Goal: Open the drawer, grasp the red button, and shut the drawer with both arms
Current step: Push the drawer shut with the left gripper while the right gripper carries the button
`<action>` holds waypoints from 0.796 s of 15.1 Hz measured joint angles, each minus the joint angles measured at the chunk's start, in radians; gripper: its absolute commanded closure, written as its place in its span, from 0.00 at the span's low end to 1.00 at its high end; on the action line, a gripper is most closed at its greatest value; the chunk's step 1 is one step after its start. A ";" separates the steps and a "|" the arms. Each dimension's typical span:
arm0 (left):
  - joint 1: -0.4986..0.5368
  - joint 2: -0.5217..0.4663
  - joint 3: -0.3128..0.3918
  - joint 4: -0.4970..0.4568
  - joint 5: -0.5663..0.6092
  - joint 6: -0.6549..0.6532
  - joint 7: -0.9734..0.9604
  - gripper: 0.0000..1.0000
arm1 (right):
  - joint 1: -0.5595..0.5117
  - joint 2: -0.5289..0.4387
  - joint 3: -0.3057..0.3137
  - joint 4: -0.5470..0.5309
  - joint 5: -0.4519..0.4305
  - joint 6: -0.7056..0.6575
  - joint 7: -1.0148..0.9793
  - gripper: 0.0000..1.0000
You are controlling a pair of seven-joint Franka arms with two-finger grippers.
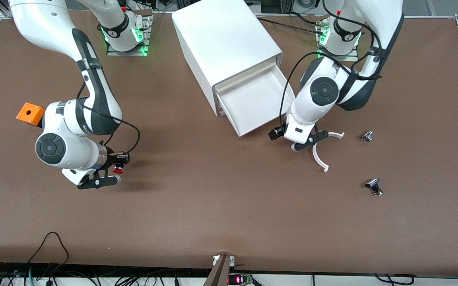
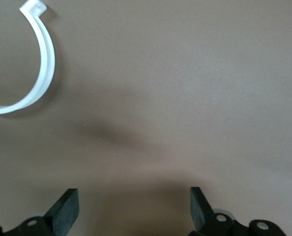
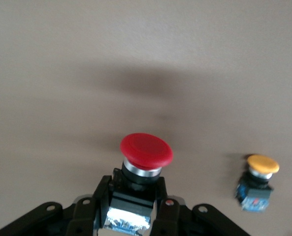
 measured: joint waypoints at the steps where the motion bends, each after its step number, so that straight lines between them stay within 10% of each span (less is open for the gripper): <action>1: -0.010 0.000 0.000 -0.009 0.000 0.007 -0.006 0.01 | -0.007 -0.001 -0.006 -0.034 0.000 0.035 -0.036 1.00; 10: -0.064 -0.001 -0.032 -0.054 0.000 0.010 -0.019 0.01 | -0.065 0.028 -0.010 -0.210 0.045 0.248 -0.135 1.00; 12: -0.065 -0.001 -0.051 -0.058 0.000 -0.005 -0.019 0.01 | -0.065 0.042 -0.009 -0.218 0.050 0.264 -0.135 0.50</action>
